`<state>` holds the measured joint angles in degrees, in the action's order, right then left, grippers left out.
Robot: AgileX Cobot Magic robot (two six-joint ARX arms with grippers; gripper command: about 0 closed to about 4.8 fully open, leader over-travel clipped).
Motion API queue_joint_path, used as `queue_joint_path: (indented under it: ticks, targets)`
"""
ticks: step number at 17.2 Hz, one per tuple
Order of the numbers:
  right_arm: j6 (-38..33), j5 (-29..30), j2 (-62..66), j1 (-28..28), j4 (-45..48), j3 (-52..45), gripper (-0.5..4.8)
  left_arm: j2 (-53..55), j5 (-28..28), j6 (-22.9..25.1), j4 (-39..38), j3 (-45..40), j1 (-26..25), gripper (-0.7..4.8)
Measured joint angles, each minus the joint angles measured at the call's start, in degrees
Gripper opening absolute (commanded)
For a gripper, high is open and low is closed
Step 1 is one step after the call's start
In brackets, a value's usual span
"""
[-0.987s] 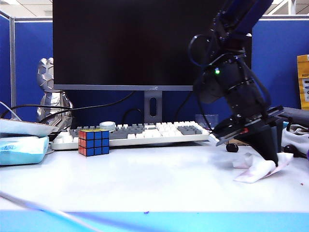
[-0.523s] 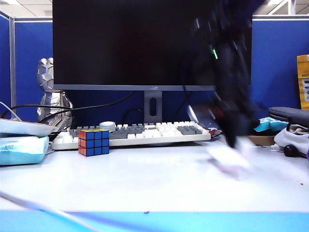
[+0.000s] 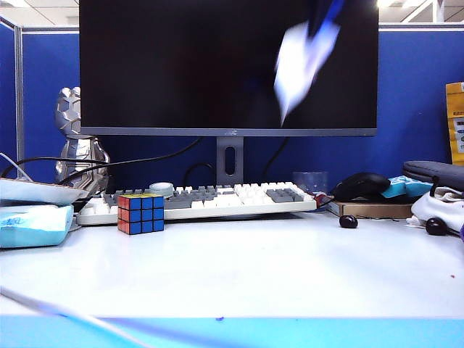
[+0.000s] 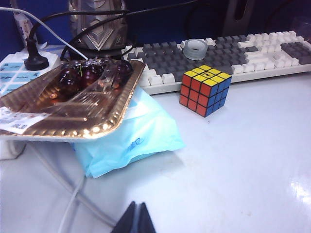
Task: Use the wet wipes on the table to wipe the cherry juice off the table, then put the wipes back on the table.
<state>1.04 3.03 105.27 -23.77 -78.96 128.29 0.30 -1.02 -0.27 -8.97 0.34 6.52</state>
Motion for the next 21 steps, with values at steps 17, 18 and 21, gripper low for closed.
queue_joint_path:
  ticks: [17,18,21]
  targets:
    - [-2.1,-4.5,-21.6,0.4,17.9,-63.1,-0.06,0.0,0.0,0.0,0.0,0.0,0.0,-0.02]
    - [-2.3,-4.8,-21.6,0.4,17.5,-65.2,-0.06,0.0,0.0,0.0,0.0,0.0,0.0,-0.02]
    - [-2.9,-9.1,-20.4,0.4,19.8,-69.4,-0.06,0.0,0.0,0.0,0.0,0.0,0.0,-0.02]
